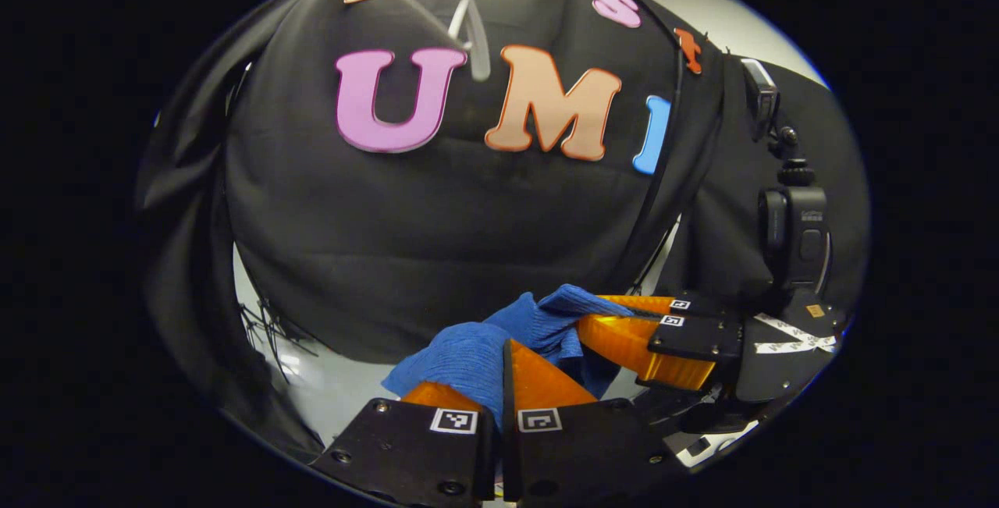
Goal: Grasp the clothes on the hanger with both hands and then place them into the laundry hamper below.
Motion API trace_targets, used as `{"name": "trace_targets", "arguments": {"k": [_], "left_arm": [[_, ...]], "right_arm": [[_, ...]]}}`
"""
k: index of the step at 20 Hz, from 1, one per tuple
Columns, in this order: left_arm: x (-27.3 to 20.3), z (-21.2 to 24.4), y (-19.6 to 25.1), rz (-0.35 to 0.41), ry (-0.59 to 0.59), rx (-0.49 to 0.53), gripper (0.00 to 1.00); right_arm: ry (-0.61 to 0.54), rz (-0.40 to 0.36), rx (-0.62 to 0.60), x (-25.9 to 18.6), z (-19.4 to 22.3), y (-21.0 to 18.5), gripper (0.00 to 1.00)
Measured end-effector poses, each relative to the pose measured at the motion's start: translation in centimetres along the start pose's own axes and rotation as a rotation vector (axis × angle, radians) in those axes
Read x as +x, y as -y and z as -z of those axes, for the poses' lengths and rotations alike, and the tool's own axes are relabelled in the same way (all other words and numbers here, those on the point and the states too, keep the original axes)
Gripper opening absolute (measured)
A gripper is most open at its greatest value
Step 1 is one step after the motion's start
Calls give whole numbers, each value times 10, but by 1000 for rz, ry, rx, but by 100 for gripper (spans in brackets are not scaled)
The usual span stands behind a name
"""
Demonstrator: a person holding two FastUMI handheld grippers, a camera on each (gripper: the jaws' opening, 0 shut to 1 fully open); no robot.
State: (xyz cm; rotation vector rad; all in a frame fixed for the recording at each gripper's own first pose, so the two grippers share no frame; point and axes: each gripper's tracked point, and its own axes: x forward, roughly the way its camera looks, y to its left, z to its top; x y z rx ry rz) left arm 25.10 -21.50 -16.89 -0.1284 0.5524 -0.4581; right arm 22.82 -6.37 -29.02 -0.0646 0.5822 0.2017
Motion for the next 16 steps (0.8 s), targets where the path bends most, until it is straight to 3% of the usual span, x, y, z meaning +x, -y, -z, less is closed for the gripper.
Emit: {"name": "trace_targets", "arguments": {"k": [3, 6, 7, 11, 13, 16], "left_arm": [[2, 12, 2, 2, -78, 11, 8], [7, 23, 1, -8, -148, -41, 11], [9, 28, 2, -10, -176, -66, 18], [15, 62, -4, -27, -253, -166, 82], [15, 73, -13, -53, -266, -173, 98], [14, 61, -19, -63, -246, -140, 96]], "right_arm": [[-93, 6, 17, 5, 39, 2, 8], [-166, 13, 21, 4, 61, 5, 10], [-172, 6, 24, 4, 63, 2, 11], [-163, 17, 1, -5, 59, 5, 36], [-159, 16, -6, -6, 56, 6, 36], [-154, 17, -7, -8, 54, 5, 36]]}}
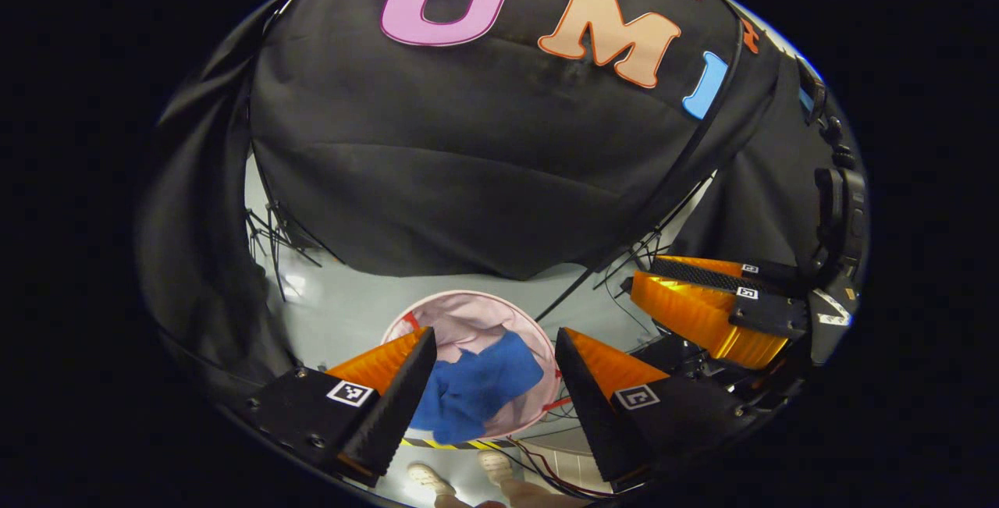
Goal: Grasp the clothes on the hanger with both hands and then place them into the laundry hamper below.
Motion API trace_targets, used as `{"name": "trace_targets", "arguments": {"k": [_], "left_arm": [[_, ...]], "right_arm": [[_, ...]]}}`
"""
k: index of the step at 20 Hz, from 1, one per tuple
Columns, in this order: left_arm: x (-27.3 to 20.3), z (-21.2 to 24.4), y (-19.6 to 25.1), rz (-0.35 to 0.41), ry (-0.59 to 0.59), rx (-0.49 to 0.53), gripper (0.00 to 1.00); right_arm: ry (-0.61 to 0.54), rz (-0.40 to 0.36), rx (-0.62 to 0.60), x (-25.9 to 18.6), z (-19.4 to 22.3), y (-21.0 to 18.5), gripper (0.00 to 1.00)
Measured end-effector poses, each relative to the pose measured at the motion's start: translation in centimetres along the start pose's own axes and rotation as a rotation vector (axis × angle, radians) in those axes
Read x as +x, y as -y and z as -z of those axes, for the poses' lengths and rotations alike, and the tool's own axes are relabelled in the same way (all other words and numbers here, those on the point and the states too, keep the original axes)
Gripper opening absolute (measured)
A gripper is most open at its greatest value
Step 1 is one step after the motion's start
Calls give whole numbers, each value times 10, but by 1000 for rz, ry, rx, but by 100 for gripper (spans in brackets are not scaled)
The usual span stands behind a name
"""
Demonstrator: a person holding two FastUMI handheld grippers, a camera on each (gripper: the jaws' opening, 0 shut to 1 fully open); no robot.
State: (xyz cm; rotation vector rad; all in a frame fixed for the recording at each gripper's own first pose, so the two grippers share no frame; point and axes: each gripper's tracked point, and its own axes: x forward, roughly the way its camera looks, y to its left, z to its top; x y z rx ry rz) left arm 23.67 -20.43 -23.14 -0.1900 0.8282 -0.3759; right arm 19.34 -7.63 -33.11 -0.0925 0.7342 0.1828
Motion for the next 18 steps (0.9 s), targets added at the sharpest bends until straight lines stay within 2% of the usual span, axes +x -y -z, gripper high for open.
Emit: {"name": "trace_targets", "arguments": {"k": [1, 2, 3, 4, 7, 11, 16, 17, 18], "left_arm": [[-1, -6, 0, -3, 11, 6, 100], [-1, -11, -1, -7, 24, 12, 96], [-2, -16, -2, -11, 39, 17, 100], [-3, -21, -3, -13, 55, 25, 96], [-13, -43, -6, -33, 130, 68, 96], [-58, -105, 17, -31, 318, 134, 96], [-144, -188, 50, -12, 596, 228, 95], [-163, -205, 57, -2, 663, 242, 92], [-182, -216, 61, 5, 707, 255, 91]], "right_arm": [[4, 0, 5, -3, 0, 0, 36], [9, 1, 9, -6, -1, 0, 36], [17, 2, 13, -10, -2, -2, 36], [27, 3, 17, -14, -6, -3, 36], [91, 12, 25, -32, -26, -6, 36], [246, 29, 46, -71, -85, -8, 36], [506, 68, 88, -156, -174, -10, 36], [558, 83, 94, -175, -190, -9, 36], [605, 99, 100, -194, -206, -8, 27]]}}
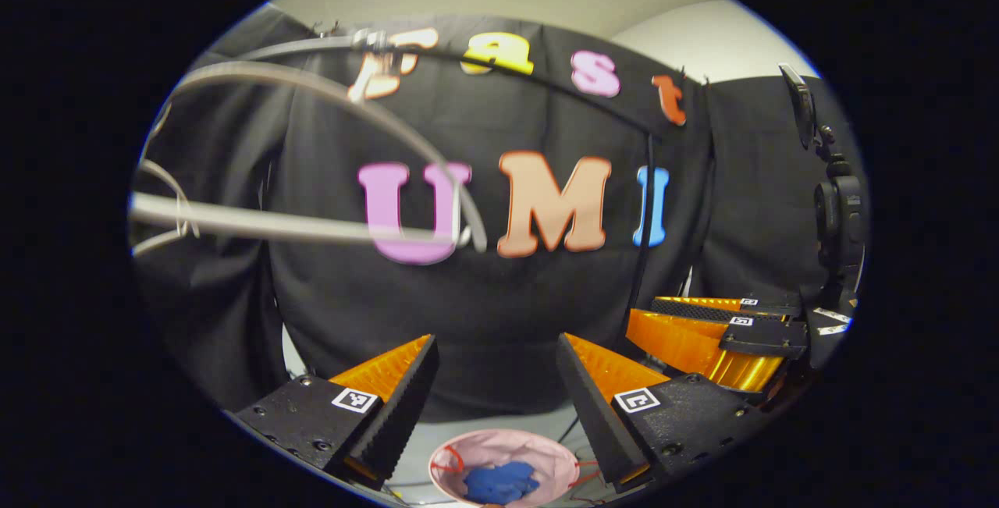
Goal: Grasp the clothes on the hanger with both hands and then place them into the laundry hamper below.
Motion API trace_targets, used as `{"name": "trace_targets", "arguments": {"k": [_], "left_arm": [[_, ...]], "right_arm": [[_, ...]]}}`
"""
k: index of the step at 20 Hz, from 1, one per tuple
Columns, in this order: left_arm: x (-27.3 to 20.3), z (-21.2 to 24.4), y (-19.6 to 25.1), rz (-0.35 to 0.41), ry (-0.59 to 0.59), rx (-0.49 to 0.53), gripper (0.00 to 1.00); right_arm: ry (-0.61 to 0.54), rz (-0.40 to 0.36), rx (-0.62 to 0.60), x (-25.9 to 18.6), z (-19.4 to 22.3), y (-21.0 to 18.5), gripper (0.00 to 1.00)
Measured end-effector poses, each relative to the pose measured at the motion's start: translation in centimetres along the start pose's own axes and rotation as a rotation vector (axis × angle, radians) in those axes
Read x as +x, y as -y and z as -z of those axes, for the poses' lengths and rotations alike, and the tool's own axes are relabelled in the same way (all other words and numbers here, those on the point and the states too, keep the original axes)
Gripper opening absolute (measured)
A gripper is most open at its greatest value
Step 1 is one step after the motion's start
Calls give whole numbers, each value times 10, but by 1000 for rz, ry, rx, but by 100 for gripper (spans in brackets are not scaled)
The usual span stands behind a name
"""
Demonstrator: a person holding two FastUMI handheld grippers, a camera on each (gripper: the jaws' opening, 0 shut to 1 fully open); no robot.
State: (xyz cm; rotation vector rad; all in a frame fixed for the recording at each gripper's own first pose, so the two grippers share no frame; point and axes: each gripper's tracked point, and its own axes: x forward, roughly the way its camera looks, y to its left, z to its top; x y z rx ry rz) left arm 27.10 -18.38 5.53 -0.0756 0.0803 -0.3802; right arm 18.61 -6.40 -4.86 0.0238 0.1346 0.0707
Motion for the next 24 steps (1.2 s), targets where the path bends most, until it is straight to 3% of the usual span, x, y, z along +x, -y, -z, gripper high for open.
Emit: {"name": "trace_targets", "arguments": {"k": [1, 2, 3, 7, 10, 14, 24], "left_arm": [[-6, -20, 1, 7, 35, 7, 90], [-11, -37, 4, 18, 67, 4, 90], [-18, -49, 6, 25, 97, -5, 90], [-49, -105, 4, 26, 178, -26, 94], [-61, -112, 7, 31, 197, -28, 93], [-64, -115, 10, 41, 202, -37, 94], [-72, -114, 11, 38, 191, -29, 94]], "right_arm": [[48, 15, 4, -9, -22, 0, 27], [92, 17, 8, -17, -43, -3, 36], [133, 21, 8, -27, -61, -6, 37], [266, 53, -30, -66, -109, -14, 100], [285, 48, -34, -86, -118, -23, 96], [280, 50, -34, -105, -119, -27, 100], [272, 71, -42, -116, -115, -25, 100]]}}
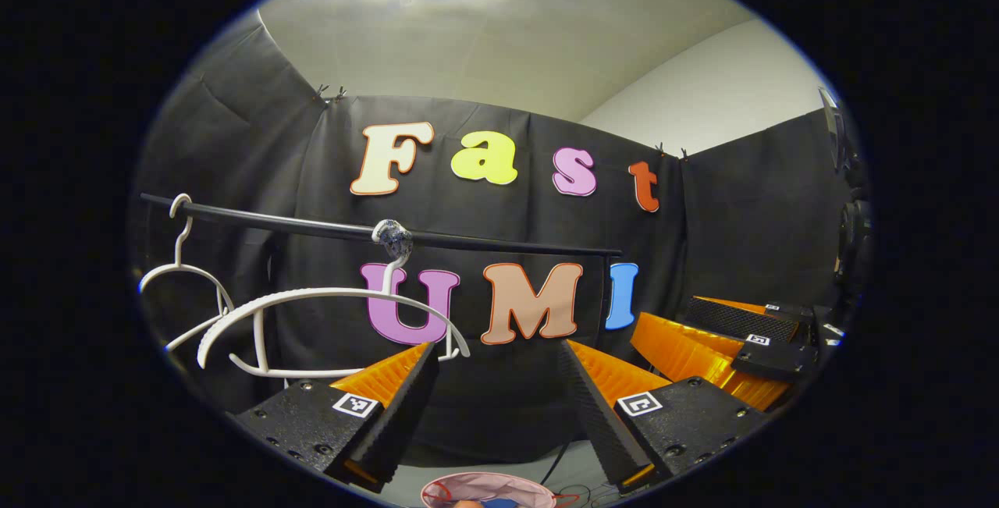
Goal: Grasp the clothes on the hanger with both hands and then place them into the laundry hamper below.
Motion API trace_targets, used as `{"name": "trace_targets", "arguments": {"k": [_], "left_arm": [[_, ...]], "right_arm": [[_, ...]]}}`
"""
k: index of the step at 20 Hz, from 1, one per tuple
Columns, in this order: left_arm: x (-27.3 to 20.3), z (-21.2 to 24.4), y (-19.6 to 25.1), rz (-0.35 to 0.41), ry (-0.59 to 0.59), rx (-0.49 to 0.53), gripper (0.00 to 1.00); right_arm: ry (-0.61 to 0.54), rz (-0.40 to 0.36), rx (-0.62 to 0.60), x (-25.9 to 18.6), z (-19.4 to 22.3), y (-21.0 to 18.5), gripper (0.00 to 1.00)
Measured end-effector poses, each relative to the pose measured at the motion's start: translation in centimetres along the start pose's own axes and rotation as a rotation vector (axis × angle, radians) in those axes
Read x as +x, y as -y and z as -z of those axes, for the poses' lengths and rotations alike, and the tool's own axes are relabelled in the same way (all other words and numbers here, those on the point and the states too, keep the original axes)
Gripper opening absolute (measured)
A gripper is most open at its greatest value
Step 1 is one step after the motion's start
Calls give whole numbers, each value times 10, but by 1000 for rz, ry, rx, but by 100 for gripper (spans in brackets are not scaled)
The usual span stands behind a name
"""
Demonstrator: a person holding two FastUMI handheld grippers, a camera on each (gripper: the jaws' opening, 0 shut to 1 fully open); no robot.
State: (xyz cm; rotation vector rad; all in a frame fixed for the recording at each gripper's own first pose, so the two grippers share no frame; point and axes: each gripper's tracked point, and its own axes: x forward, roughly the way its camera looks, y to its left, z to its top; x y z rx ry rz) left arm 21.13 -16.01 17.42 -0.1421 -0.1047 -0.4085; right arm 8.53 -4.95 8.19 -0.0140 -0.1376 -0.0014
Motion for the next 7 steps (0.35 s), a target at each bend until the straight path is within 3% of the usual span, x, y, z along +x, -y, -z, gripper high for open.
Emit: {"name": "trace_targets", "arguments": {"k": [7], "left_arm": [[-2, 3, -1, -27, -2, 8, 96]], "right_arm": [[-9, -10, 14, 14, 7, -1, 100]]}}
